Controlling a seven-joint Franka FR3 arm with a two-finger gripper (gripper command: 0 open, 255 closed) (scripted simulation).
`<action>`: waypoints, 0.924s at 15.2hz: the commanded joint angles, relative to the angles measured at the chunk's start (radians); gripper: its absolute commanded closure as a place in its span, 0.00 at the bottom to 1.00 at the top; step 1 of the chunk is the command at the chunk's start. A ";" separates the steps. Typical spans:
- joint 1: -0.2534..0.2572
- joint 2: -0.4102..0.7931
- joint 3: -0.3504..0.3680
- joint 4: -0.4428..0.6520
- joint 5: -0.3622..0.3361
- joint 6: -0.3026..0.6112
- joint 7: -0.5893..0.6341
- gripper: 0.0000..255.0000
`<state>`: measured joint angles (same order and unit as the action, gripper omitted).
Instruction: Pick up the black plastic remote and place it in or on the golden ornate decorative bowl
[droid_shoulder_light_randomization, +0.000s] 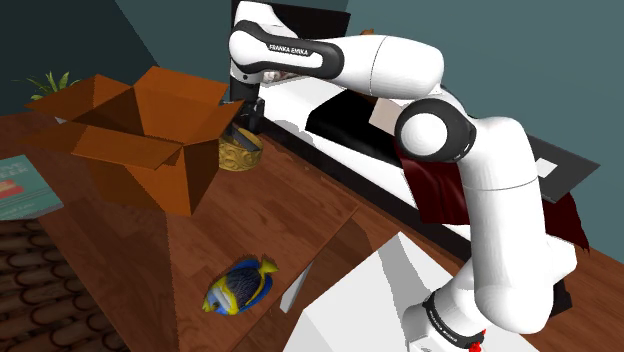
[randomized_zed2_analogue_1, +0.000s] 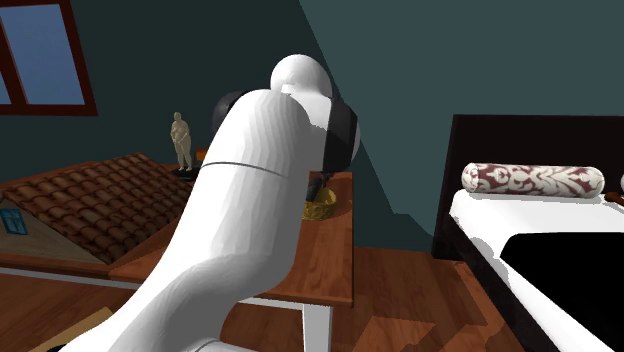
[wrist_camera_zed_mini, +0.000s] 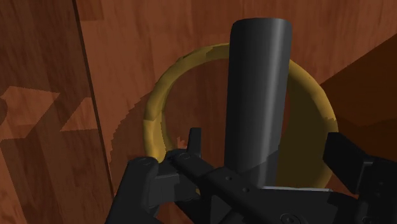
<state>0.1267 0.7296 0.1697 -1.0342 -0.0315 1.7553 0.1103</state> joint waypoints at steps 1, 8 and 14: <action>0.000 0.000 0.000 0.000 0.000 0.000 0.000 0.00; 0.009 0.034 -0.001 0.186 -0.003 -0.152 -0.001 0.00; 0.009 0.034 -0.001 0.186 -0.003 -0.152 -0.001 0.00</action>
